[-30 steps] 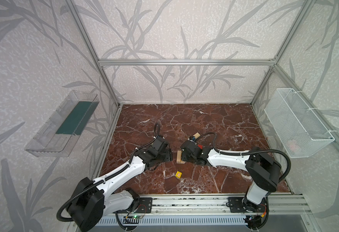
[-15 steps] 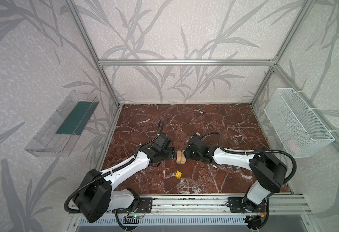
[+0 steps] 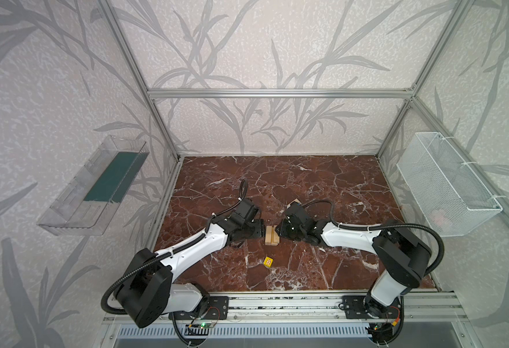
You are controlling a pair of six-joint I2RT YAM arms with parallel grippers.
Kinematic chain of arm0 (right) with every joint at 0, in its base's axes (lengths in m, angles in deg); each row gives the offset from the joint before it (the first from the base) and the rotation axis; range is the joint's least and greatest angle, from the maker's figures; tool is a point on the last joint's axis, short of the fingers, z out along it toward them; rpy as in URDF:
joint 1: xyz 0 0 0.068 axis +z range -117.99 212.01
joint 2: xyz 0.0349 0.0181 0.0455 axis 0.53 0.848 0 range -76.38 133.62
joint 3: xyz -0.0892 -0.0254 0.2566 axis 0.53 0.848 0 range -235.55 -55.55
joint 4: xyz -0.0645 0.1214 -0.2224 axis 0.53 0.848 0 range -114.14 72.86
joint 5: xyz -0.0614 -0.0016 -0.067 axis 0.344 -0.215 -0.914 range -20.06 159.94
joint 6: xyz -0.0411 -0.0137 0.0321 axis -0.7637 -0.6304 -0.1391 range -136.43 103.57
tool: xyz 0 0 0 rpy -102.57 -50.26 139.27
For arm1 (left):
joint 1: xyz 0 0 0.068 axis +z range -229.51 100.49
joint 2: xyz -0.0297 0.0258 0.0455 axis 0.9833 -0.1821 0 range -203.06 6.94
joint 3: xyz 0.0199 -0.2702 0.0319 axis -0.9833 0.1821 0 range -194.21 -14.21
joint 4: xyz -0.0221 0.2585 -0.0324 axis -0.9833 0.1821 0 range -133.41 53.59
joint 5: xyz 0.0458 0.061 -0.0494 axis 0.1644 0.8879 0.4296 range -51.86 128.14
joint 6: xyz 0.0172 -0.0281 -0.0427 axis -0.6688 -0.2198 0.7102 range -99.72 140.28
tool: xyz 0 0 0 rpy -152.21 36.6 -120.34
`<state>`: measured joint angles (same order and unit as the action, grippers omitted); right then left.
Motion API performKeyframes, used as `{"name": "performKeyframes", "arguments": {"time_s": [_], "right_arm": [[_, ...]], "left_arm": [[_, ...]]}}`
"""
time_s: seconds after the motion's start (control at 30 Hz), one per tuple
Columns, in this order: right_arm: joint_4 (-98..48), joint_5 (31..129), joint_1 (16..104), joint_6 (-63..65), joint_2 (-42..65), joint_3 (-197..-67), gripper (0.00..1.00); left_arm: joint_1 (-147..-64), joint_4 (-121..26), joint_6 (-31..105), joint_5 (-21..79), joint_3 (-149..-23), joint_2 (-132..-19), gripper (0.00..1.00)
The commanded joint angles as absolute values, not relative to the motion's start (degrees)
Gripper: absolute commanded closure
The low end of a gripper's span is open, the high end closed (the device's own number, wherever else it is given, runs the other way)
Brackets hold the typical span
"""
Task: Build the wood block tower
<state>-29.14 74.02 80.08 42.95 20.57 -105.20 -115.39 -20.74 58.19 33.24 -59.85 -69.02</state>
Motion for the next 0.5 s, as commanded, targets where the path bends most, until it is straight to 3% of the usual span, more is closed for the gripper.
{"name": "performKeyframes", "arguments": {"time_s": [0.0, 0.47], "right_arm": [[-31.35, 74.85, 79.91, 43.86, 21.1, -104.15, 0.72], [-29.24, 74.45, 79.77, 42.46, 18.25, -104.16, 0.71]], "left_arm": [[-115.02, -19.89, 57.29, 32.92, -60.79, -69.25, 0.33], [-115.02, -20.21, 57.52, 32.45, -60.95, -69.78, 0.33]]}}
